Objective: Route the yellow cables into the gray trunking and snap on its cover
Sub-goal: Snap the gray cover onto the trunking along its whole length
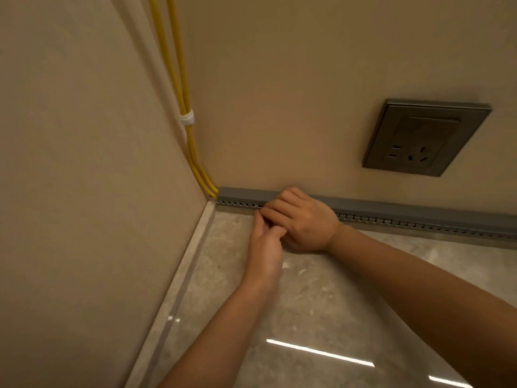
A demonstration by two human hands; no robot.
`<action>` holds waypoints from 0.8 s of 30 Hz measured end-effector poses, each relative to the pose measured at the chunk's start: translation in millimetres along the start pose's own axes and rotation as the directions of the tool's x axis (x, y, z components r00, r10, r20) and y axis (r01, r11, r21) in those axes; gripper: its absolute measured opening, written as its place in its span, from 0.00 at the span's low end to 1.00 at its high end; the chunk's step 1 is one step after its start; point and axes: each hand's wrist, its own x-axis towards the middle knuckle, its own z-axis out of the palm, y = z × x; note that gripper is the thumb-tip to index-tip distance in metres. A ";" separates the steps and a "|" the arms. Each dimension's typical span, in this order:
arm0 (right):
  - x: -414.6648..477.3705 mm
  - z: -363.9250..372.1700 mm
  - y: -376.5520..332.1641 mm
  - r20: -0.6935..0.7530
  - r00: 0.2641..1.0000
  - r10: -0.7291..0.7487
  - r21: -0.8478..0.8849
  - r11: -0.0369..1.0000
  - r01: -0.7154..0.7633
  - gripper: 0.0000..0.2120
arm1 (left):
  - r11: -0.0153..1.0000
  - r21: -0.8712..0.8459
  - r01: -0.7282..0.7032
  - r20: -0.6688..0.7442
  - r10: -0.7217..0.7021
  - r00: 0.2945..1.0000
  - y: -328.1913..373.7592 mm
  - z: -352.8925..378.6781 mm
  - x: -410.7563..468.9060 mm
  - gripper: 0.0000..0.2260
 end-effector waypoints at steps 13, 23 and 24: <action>-87.2 -89.8 -41.5 0.365 0.324 0.873 0.489 0.117 -0.864 0.13 | 0.976 -0.112 0.187 -0.093 -0.198 0.976 15.8 37.3 -4.9 0.12; -101.0 -138.6 13.5 0.902 -0.087 0.422 0.412 -0.904 -0.114 0.09 | 0.983 0.042 0.179 -0.338 -0.155 0.928 -6.0 60.5 2.6 0.36; -102.1 -138.7 17.1 0.915 -0.071 0.396 0.384 -0.913 -0.141 0.08 | 0.983 0.058 0.174 -0.400 -0.137 0.906 -9.6 66.9 -0.6 0.29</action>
